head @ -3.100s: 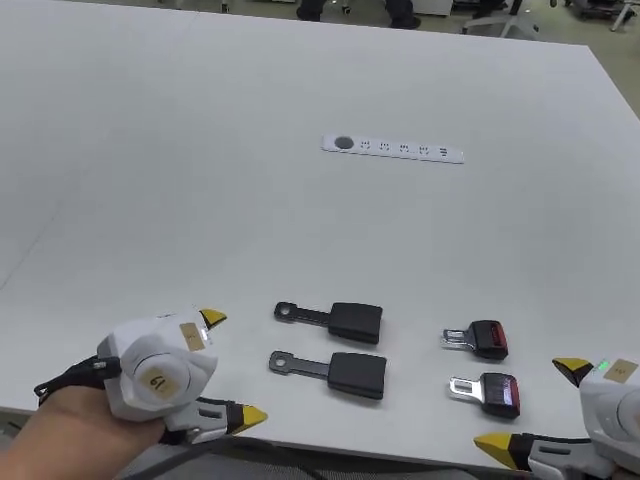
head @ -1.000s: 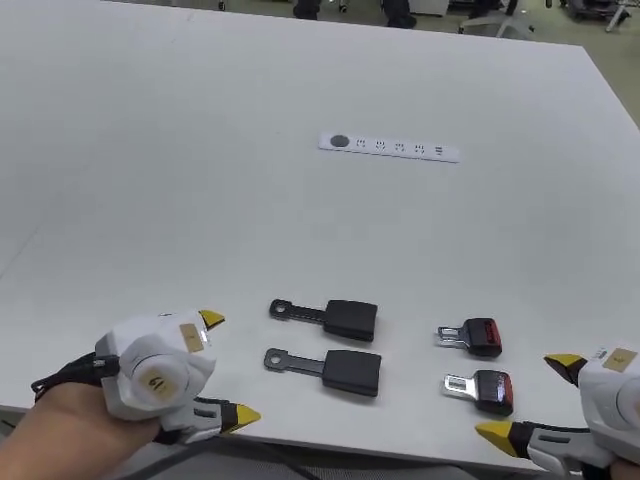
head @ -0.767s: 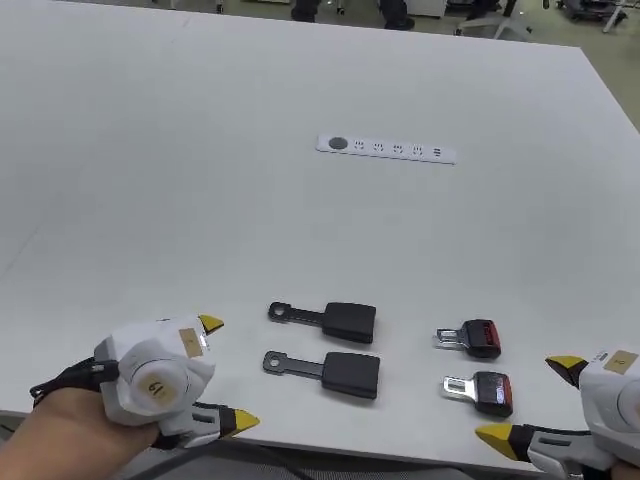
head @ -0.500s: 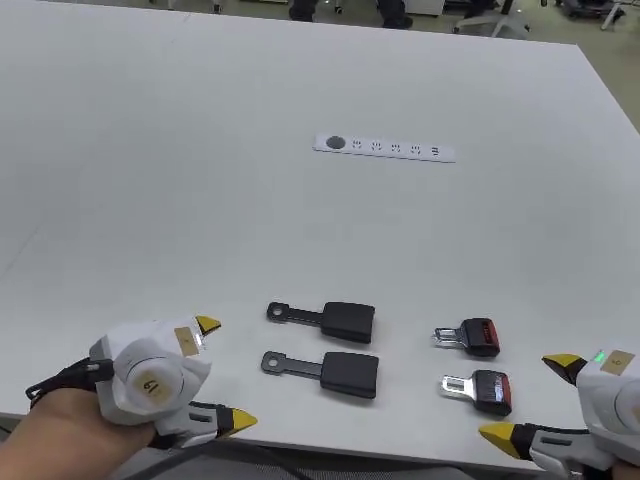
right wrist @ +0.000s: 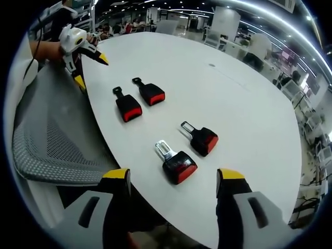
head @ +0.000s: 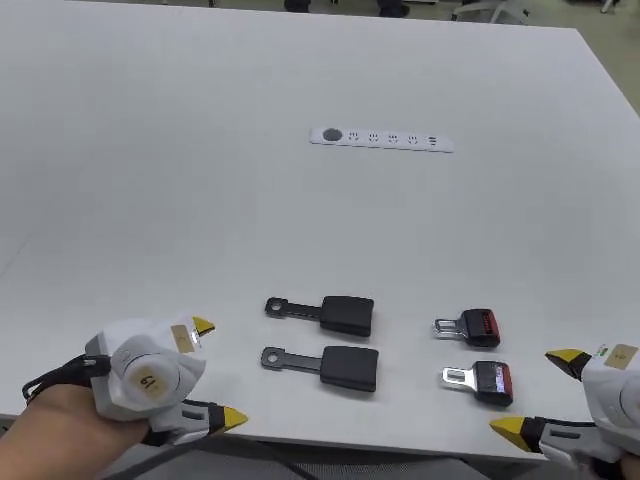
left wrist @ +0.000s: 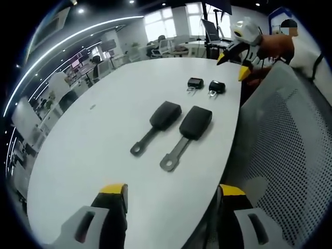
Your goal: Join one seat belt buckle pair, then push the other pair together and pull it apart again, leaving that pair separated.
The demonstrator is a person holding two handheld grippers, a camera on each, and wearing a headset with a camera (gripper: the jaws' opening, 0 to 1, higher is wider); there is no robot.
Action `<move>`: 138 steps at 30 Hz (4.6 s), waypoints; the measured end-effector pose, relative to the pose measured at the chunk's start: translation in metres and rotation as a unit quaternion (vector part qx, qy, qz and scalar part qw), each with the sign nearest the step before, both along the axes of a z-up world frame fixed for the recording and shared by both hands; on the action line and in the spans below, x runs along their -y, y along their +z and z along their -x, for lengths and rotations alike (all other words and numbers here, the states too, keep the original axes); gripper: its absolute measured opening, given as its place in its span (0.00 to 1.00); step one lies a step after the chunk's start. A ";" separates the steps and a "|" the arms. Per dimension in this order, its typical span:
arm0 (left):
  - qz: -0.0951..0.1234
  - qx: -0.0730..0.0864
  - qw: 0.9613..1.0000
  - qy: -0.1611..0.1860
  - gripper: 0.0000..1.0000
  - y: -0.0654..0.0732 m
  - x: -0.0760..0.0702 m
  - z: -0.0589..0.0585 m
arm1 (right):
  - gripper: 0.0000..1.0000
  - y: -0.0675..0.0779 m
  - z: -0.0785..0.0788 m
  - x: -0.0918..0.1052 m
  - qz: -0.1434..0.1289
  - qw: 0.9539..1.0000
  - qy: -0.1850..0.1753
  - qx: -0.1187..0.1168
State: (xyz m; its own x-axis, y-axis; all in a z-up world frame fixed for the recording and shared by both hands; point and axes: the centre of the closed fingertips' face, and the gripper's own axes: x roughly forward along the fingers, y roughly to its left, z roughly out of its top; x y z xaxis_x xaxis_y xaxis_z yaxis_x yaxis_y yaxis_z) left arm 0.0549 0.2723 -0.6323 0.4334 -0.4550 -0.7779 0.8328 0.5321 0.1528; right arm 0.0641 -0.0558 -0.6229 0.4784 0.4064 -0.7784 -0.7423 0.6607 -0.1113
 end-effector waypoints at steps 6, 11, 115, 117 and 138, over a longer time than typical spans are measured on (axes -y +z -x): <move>-0.003 -0.003 1.000 -0.001 0.71 -0.001 -0.001 -0.001 | 0.65 -0.003 0.000 0.005 0.001 1.000 -0.004 0.000; -0.002 -0.010 1.000 -0.006 0.69 -0.002 0.003 -0.001 | 0.62 -0.006 0.001 0.005 0.003 1.000 0.001 -0.006; -0.105 -0.100 0.947 -0.286 0.34 -0.059 0.139 -0.032 | 0.35 -0.071 -0.030 -0.072 0.053 0.965 0.241 -0.092; -0.106 -0.100 0.947 -0.285 0.34 -0.059 0.139 -0.032 | 0.35 -0.070 -0.029 -0.082 0.047 0.964 0.245 -0.089; -0.100 -0.107 0.951 -0.273 0.34 -0.059 0.139 -0.031 | 0.34 -0.071 -0.030 -0.110 0.059 0.961 0.259 -0.079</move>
